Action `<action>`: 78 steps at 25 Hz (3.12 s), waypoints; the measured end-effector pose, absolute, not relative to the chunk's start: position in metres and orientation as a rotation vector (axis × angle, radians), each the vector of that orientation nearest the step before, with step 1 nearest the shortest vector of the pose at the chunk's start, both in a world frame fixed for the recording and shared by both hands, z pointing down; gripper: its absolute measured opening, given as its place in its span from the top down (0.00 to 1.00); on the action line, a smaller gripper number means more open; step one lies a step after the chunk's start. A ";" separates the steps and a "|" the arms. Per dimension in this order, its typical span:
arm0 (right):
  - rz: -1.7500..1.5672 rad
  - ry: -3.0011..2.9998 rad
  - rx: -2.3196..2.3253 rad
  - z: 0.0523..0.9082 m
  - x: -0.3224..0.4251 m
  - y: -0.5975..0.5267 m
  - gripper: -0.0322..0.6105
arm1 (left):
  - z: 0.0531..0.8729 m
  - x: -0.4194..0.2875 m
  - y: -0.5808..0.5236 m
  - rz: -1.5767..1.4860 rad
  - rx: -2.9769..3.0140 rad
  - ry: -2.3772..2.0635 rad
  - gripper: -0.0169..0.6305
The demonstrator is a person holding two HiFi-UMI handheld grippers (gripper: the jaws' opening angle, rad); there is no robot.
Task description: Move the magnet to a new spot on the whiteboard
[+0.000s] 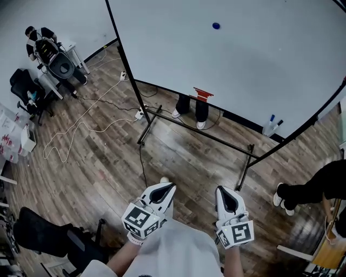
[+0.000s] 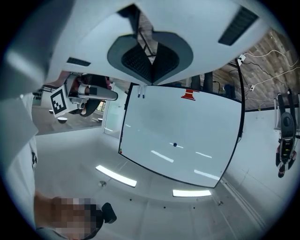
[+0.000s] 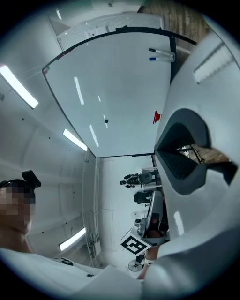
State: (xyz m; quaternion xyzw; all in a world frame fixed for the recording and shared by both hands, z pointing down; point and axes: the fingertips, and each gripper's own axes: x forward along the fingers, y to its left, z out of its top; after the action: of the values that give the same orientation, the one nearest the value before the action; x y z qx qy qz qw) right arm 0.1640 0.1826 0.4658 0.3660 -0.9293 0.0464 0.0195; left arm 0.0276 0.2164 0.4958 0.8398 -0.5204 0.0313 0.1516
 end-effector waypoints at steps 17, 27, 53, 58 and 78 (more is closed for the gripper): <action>0.139 -2.795 1.407 0.417 0.005 -0.058 0.93 | 0.448 -0.109 -0.023 0.063 2.585 -1.176 0.96; -0.014 -2.826 1.299 0.394 -0.018 -0.101 0.93 | 0.430 -0.119 -0.083 0.010 2.567 -1.261 0.96; -0.340 -2.818 1.372 0.298 0.003 -0.182 0.83 | 0.376 -0.089 -0.151 0.059 2.663 -1.307 0.96; -0.375 -2.769 1.507 0.276 0.008 -0.207 0.77 | 0.361 -0.076 -0.161 0.035 2.686 -1.266 0.96; -0.516 -2.559 1.841 0.225 0.006 -0.293 0.70 | 0.332 -0.073 -0.191 0.051 2.728 -1.252 0.96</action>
State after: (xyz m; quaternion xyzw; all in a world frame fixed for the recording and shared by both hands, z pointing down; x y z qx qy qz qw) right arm 0.0058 -0.2931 0.2255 0.5762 -0.8008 -0.1614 -0.0265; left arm -0.0730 -0.1905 0.3322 0.9065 -0.4160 0.0170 0.0696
